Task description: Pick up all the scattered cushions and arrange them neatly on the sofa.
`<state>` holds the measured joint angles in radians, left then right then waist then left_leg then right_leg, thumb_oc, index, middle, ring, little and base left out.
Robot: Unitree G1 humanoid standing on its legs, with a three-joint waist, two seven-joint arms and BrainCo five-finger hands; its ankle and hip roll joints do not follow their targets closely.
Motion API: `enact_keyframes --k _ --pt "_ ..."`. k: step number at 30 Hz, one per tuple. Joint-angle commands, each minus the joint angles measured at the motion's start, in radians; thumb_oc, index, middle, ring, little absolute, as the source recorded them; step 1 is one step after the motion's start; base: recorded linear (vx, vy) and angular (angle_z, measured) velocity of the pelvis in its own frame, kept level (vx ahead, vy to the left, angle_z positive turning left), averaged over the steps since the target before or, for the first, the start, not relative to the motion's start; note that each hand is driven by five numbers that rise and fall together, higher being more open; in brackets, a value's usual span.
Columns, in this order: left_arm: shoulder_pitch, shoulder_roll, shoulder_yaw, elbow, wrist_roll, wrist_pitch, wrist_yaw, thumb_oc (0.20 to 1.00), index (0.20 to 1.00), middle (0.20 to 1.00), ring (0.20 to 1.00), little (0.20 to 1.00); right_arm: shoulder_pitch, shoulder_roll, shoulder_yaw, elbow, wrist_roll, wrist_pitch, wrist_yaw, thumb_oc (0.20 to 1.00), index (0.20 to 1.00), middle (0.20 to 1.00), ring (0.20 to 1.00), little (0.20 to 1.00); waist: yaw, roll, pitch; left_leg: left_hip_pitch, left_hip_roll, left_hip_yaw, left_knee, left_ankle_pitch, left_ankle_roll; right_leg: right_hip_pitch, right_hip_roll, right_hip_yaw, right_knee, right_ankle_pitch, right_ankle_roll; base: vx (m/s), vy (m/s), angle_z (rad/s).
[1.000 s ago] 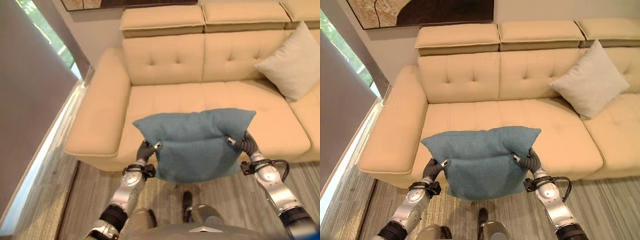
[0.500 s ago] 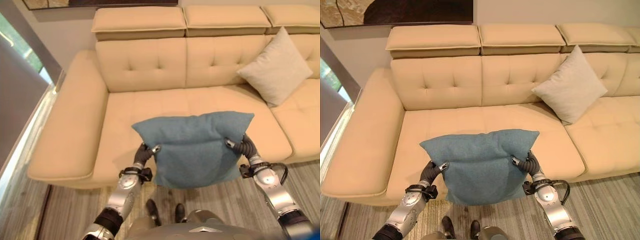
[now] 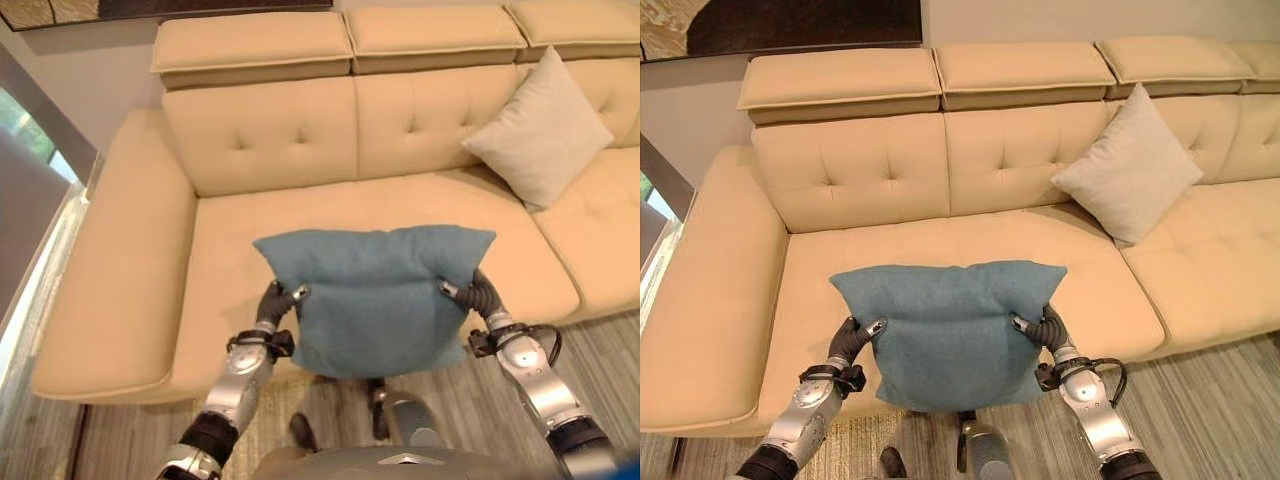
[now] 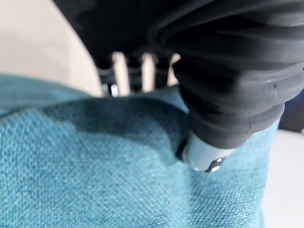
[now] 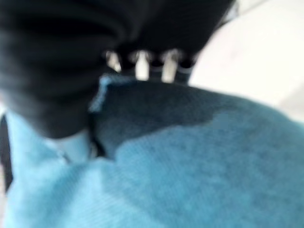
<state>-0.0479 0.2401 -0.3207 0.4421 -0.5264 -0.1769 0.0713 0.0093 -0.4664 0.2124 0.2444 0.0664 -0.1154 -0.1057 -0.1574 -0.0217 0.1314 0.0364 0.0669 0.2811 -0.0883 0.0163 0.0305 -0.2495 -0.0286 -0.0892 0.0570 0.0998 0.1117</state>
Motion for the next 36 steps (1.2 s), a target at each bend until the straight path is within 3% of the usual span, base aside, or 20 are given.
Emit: enact_keyframes --k 1,2,3,6,8,9,11,15,16,24,29,36 --pt "-0.043 -0.004 -0.022 -0.102 -0.003 -0.077 -0.070 0.200 0.200 0.200 0.200 0.200 -0.020 0.032 -0.033 -0.090 0.015 -0.092 0.010 0.200 0.200 0.200 0.200 0.200 -0.028 -0.064 -0.059 0.021 -0.083 -0.003 0.197 -0.171 -0.047 0.040 -0.068 0.008 -0.024 0.007 0.035 0.20 -0.160 0.36" --pt "-0.045 -0.008 -0.029 -0.100 -0.004 -0.076 -0.073 0.200 0.200 0.200 0.200 0.200 -0.002 0.027 -0.045 -0.097 0.018 -0.096 0.009 0.200 0.200 0.200 0.200 0.200 -0.038 -0.068 -0.059 0.000 -0.060 0.016 0.269 -0.163 -0.071 0.061 -0.076 -0.012 -0.025 0.002 0.025 0.16 -0.233 1.04" --pt "-0.058 -0.013 -0.046 -0.103 -0.007 -0.076 -0.070 0.200 0.200 0.200 0.200 0.200 0.010 0.008 -0.055 -0.107 0.027 -0.099 0.004 0.200 0.200 0.200 0.200 0.200 -0.041 -0.077 -0.045 -0.103 0.023 0.024 0.492 -0.085 -0.125 0.106 -0.077 -0.049 -0.027 -0.018 -0.008 0.09 -0.190 1.25" --pt "-0.059 -0.012 -0.043 -0.101 -0.007 -0.074 -0.068 0.200 0.200 0.200 0.200 0.200 0.012 0.000 -0.057 -0.111 0.037 -0.097 0.003 0.200 0.200 0.200 0.200 0.200 -0.033 -0.094 -0.044 -0.165 0.046 0.017 0.547 -0.059 -0.131 0.125 -0.078 -0.062 -0.038 -0.036 -0.024 0.06 -0.087 0.74" --pt "-0.050 -0.017 -0.038 -0.112 -0.008 -0.066 -0.069 0.200 0.200 0.200 0.200 0.200 0.014 -0.009 -0.055 -0.113 0.037 -0.097 0.007 0.200 0.200 0.200 0.200 0.200 -0.018 -0.096 -0.049 -0.169 0.076 0.010 0.412 -0.098 -0.106 0.157 -0.082 -0.064 -0.049 -0.065 -0.010 0.13 0.046 0.04" --pt "-0.050 -0.016 -0.038 -0.112 -0.008 -0.066 -0.069 0.200 0.200 0.200 0.200 0.200 0.014 -0.008 -0.055 -0.113 0.037 -0.097 0.007 0.200 0.200 0.200 0.200 0.200 -0.019 -0.099 -0.052 -0.170 0.072 0.011 0.406 -0.092 -0.105 0.153 -0.086 -0.064 -0.049 -0.063 -0.010 0.15 0.099 0.00" --pt "-0.041 -0.016 -0.038 -0.128 -0.013 -0.070 -0.070 0.200 0.200 0.200 0.200 0.200 0.016 -0.011 -0.062 -0.109 0.039 -0.090 0.003 0.200 0.200 0.200 0.200 0.200 -0.001 -0.073 -0.051 -0.166 0.096 -0.036 0.215 -0.020 -0.115 0.178 -0.075 -0.061 -0.040 -0.103 -0.005 0.18 0.164 0.00" --pt "-0.043 -0.010 -0.043 -0.132 -0.005 -0.063 -0.069 0.200 0.200 0.200 0.200 0.200 0.028 -0.010 -0.076 -0.118 0.029 -0.087 -0.002 0.200 0.200 0.200 0.200 0.200 -0.006 -0.064 -0.051 -0.147 0.082 -0.022 0.154 0.010 -0.119 0.172 -0.085 -0.066 -0.024 -0.106 0.002 0.11 0.176 -0.15" --pt "-0.045 -0.006 -0.043 -0.137 -0.004 -0.064 -0.071 0.200 0.200 0.200 0.200 0.200 0.021 -0.005 -0.075 -0.123 0.021 -0.085 -0.004 0.200 0.200 0.200 0.200 0.200 -0.006 -0.064 -0.054 -0.139 0.058 -0.020 0.142 0.001 -0.109 0.165 -0.100 -0.057 -0.017 -0.098 0.008 0.07 0.213 -0.08" --pt "-0.074 0.048 0.002 -0.157 0.011 -0.080 -0.068 0.200 0.200 0.200 0.200 0.200 -0.050 0.027 -0.072 -0.112 0.022 -0.086 -0.018 0.200 0.200 0.200 0.200 0.200 0.028 -0.084 -0.040 -0.146 0.003 0.052 0.163 -0.052 -0.069 0.124 -0.168 -0.036 0.002 -0.060 0.056 0.03 0.162 -0.26" --pt "-0.087 0.081 0.031 -0.173 0.037 -0.089 -0.056 0.200 0.200 0.200 0.200 0.200 -0.081 0.033 -0.079 -0.120 0.020 -0.088 -0.021 0.200 0.200 0.200 0.200 0.200 0.038 -0.083 -0.038 -0.150 -0.008 0.074 0.157 -0.063 -0.064 0.111 -0.187 -0.051 -0.006 -0.042 0.071 0.03 0.061 -0.04" --pt "-0.251 0.118 0.038 -0.193 0.069 -0.134 0.021 0.200 0.200 0.200 0.200 0.200 -0.233 0.007 -0.052 -0.122 0.023 -0.102 -0.068 0.200 0.200 0.200 0.200 0.200 0.052 -0.064 -0.034 -0.192 -0.017 0.087 0.149 -0.063 -0.066 0.071 -0.214 -0.086 -0.026 -0.014 0.078 0.01 0.009 -0.02"
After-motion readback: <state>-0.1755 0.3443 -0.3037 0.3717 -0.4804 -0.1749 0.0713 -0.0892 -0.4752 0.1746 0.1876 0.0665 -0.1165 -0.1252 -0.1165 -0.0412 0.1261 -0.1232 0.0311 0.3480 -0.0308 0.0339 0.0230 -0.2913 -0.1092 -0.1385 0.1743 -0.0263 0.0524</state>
